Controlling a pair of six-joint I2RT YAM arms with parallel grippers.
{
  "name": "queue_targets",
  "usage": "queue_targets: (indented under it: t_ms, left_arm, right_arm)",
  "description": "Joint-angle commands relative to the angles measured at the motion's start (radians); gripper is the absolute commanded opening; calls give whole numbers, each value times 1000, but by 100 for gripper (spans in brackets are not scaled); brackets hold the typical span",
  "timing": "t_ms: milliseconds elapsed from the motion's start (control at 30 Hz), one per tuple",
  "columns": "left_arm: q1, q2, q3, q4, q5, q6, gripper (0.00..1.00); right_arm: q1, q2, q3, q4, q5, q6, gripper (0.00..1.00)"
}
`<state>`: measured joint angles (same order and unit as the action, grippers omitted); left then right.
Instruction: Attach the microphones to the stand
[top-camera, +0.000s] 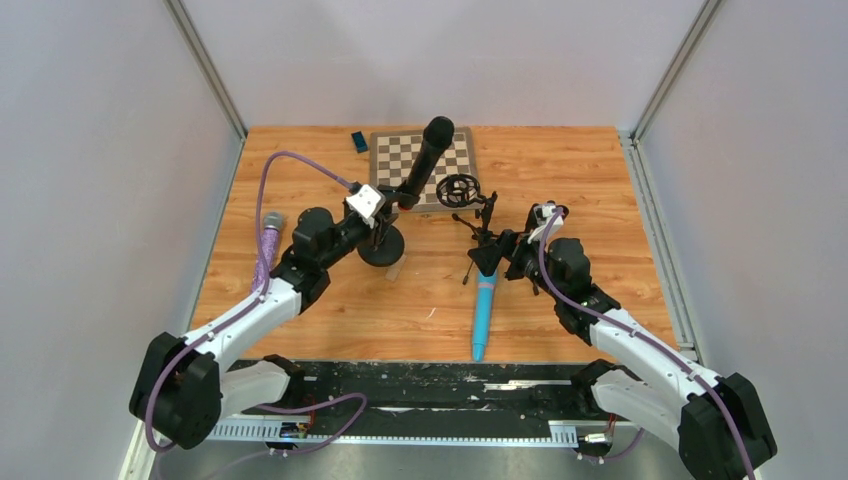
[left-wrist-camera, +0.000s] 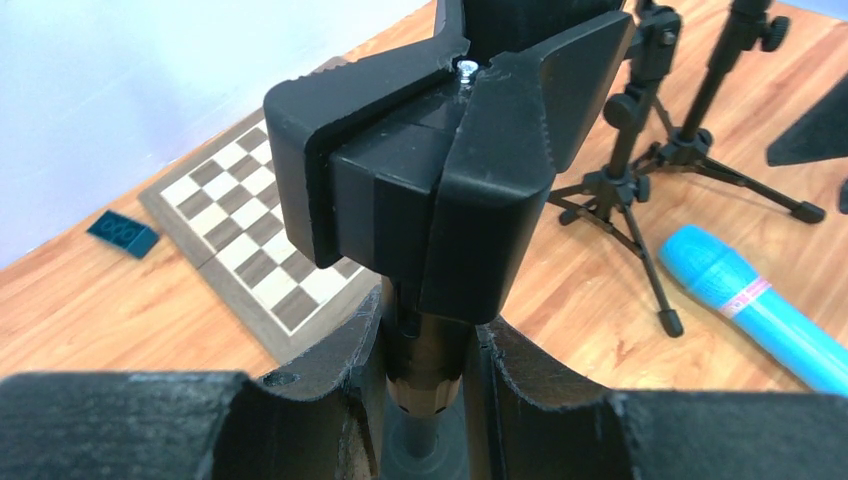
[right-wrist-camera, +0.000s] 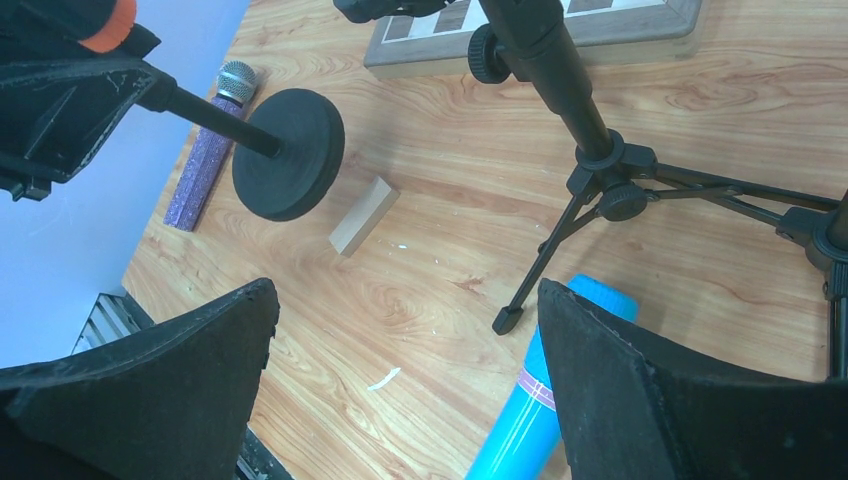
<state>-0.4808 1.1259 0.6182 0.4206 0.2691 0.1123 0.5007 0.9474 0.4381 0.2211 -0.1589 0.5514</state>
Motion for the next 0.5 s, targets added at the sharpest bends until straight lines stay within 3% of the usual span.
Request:
queue_targets:
  t_ms: [0,467]
  left_arm:
    - [35,-23,40,157,-27,-16,0]
    - [201,77,-9,343,-124,-106,0]
  right_arm:
    - [-5,-13,-11,3,-8,-16,100]
    - [-10,-10,-12,3,-4,-22,100]
